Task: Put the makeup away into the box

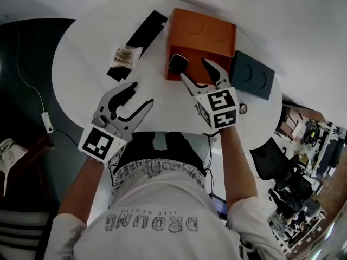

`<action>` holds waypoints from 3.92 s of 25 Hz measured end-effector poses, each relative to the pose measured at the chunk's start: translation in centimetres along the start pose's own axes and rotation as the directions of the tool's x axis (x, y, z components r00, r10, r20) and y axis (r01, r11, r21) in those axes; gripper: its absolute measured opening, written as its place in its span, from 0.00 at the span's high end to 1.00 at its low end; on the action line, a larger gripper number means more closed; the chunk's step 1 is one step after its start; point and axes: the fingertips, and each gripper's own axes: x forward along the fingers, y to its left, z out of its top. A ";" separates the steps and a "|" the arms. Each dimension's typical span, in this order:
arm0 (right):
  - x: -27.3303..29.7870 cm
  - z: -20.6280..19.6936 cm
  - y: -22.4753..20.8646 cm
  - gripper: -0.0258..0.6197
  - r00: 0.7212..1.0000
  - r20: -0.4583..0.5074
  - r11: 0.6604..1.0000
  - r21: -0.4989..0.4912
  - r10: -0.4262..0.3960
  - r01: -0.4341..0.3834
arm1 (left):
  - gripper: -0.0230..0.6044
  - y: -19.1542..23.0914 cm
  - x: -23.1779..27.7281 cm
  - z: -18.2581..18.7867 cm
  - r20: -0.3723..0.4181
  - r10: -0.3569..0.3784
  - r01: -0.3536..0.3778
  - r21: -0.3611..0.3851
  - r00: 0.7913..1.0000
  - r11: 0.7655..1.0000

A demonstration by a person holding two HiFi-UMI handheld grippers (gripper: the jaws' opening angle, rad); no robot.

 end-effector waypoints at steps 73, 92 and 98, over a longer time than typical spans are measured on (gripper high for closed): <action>-27.2 -33.8 -20.8 0.59 0.902 -0.040 0.709 0.603 -0.430 0.365 | 0.54 -29.7 31.9 -19.8 -0.588 -0.356 0.560 0.206 0.726 0.803; -26.2 -35.8 -21.2 0.60 0.913 -0.034 0.694 0.639 -0.407 0.333 | 0.56 -29.9 33.0 -21.2 -0.619 -0.269 0.540 0.301 0.738 0.786; -25.8 -34.7 -21.0 0.60 0.915 -0.018 0.703 0.634 -0.404 0.322 | 0.56 -30.0 32.6 -20.3 -0.603 -0.278 0.534 0.298 0.748 0.791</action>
